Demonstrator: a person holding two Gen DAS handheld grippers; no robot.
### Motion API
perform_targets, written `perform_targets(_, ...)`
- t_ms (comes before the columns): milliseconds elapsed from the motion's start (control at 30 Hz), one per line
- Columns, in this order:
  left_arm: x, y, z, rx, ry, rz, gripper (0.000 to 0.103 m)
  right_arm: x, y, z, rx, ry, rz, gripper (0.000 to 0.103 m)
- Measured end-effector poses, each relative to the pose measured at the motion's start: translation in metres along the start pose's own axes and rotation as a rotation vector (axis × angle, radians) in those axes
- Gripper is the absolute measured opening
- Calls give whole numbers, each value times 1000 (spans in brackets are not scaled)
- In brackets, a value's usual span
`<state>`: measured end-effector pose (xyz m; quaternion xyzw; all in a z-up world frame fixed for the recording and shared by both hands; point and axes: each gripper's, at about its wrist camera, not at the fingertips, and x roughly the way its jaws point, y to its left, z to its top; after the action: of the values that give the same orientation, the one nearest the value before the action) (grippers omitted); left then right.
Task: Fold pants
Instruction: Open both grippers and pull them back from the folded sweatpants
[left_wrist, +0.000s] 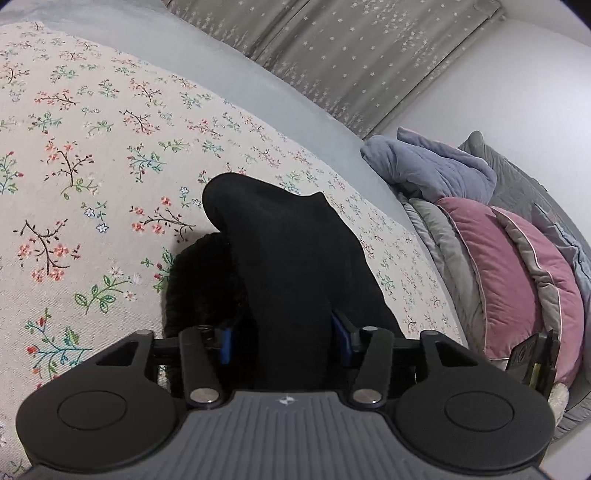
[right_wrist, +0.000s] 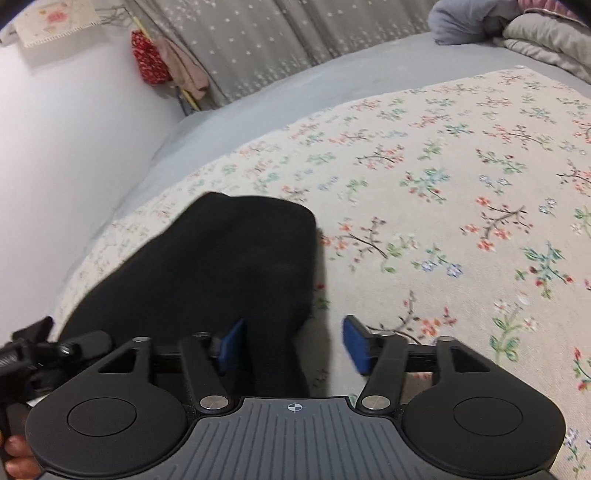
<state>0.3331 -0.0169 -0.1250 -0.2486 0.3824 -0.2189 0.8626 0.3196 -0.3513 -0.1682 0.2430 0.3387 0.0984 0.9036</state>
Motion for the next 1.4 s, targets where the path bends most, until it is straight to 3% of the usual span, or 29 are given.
perform_targets(200,-41,-23,8,65,-175,36,74,-29,22,10,-73,-107,-143,63)
perform_targets(300,-53,-35,3,137,-218,18,74,-49,35,10,-83,-156,-64,64)
perform_targets(400,-47,-49,-9,214,-171,-51,74,-58,57,2,-133,-161,-7,63)
perform_targets(433,-41,-53,-13,235,-143,-41,74,-56,64,-1,-156,-146,-7,63)
perform_targets(600,-12,-56,-30,347,-103,113,74,-9,77,-32,-222,45,-53,63)
perform_targets(767,-10,-48,-34,385,-97,180,65,1,79,-41,-189,14,-62,67)
perform_targets(1133,-12,-50,-40,352,-120,235,66,-18,93,-49,-186,3,-46,67)
perform_targets(1233,-18,-55,-44,359,-129,257,69,-30,107,-55,-219,-13,-13,67)
perform_targets(1333,-25,-57,-47,369,-132,304,81,-41,117,-61,-260,-32,-37,67)
perform_targets(1400,-32,-55,-48,348,-119,300,81,-49,121,-63,-284,-40,-48,68)
